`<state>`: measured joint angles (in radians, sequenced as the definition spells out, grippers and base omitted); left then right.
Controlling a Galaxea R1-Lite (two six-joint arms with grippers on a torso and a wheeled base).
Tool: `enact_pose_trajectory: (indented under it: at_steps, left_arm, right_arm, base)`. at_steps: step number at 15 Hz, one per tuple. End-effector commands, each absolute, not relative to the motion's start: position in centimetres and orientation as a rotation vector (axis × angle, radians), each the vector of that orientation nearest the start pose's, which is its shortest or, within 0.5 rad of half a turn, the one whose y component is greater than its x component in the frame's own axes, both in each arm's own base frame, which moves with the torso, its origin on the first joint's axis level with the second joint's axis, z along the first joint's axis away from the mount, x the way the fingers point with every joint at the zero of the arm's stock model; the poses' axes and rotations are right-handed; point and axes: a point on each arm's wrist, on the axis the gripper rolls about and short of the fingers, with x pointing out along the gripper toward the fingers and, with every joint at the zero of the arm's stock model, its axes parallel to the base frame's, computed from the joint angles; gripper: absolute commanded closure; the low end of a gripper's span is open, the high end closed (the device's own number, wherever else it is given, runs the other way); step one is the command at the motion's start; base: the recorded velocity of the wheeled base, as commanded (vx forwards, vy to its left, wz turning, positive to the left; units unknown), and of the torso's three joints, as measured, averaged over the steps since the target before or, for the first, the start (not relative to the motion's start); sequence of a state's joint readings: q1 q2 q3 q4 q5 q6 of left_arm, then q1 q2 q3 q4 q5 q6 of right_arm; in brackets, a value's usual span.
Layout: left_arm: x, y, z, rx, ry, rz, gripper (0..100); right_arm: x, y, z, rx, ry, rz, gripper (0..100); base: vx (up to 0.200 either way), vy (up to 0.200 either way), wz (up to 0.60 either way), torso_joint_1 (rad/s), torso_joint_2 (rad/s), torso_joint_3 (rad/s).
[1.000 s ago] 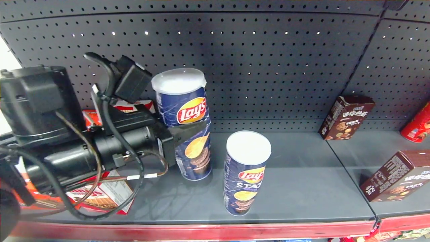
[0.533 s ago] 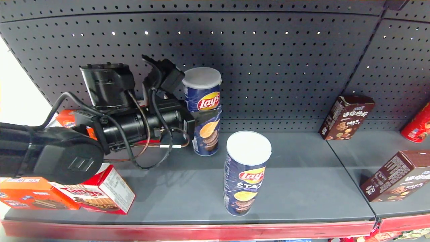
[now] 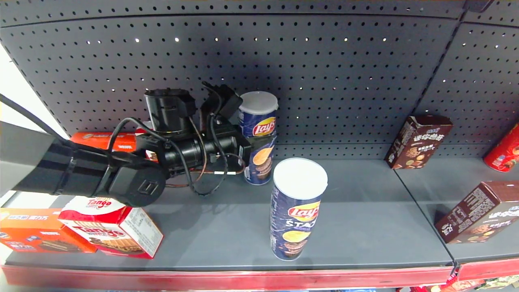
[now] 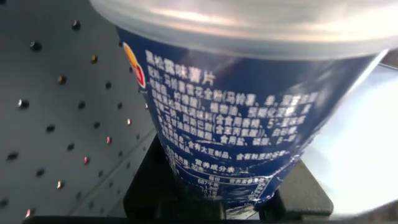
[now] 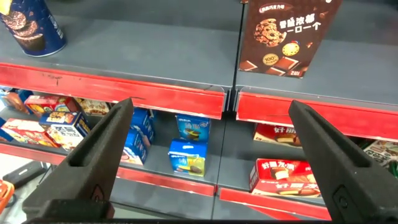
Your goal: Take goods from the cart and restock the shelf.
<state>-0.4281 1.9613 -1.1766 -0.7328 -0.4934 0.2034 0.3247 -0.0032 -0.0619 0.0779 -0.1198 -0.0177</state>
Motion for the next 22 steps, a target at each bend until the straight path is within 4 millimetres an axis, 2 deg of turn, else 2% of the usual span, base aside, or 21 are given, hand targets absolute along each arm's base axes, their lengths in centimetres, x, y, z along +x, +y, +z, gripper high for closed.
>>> enact_pose_trajectory:
  at_steps: [1,13,19,20,22]
  left_arm:
    - [35.8,-18.1,19.1,0.184,-0.023,-0.939,100]
    - [36.5,-20.6,18.0,0.131,-0.031,-0.977,100]
    - [36.7,-20.9,17.5,0.131,-0.02,-0.98,100]
    - [36.7,-20.9,17.5,0.133,-0.021,-0.979,0]
    - [36.6,-21.0,17.5,0.133,-0.021,-0.98,0]
  right_arm:
    - [-2.6,-1.1,8.4,-0.022,0.015,0.206,0]
    - [-2.6,-1.2,8.5,-0.022,0.013,0.204,0]
    - [-2.6,-1.2,8.5,-0.022,0.013,0.203,0]
    - [-2.6,-1.2,8.5,-0.022,0.013,0.204,0]
    - [-2.6,-1.2,8.5,-0.022,0.013,0.203,0]
  base:
    - [0.0,0.0,0.0,0.0,0.0,0.0]
    - [0.0,0.0,0.0,0.0,0.0,0.0]
    - [0.0,0.0,0.0,0.0,0.0,0.0]
    - [0.0,0.0,0.0,0.0,0.0,0.0]
    - [0.0,0.0,0.0,0.0,0.0,0.0]
